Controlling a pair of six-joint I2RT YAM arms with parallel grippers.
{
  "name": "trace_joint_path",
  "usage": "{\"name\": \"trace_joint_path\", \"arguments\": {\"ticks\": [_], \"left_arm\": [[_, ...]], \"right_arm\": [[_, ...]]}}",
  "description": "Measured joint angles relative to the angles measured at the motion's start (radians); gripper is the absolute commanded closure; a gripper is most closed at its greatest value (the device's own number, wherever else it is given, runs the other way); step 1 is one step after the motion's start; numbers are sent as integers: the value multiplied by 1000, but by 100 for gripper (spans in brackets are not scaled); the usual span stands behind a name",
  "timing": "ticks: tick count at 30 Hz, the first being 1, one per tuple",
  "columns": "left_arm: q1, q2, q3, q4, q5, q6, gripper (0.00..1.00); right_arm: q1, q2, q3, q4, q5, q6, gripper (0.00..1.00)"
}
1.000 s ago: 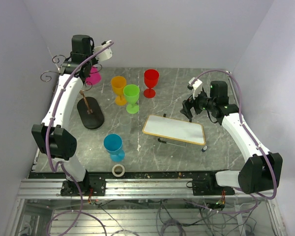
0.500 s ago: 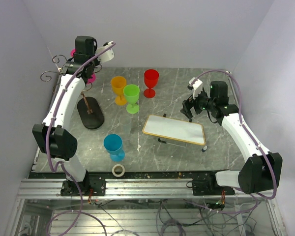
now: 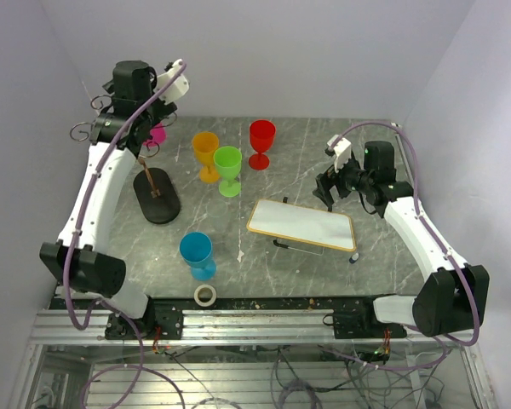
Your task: Place the wine glass upside down on the wine glass rack
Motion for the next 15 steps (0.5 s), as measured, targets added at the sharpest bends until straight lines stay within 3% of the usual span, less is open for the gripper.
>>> {"name": "trace_joint_path", "arguments": {"ticks": [6, 15], "left_arm": [[-1, -100, -7, -58, 77, -115, 9], [-6, -333, -133, -275, 477, -237, 16]], "right_arm": [[-2, -2, 0, 2, 2, 1, 8], [-34, -3, 0, 8, -5, 8, 8]]}}
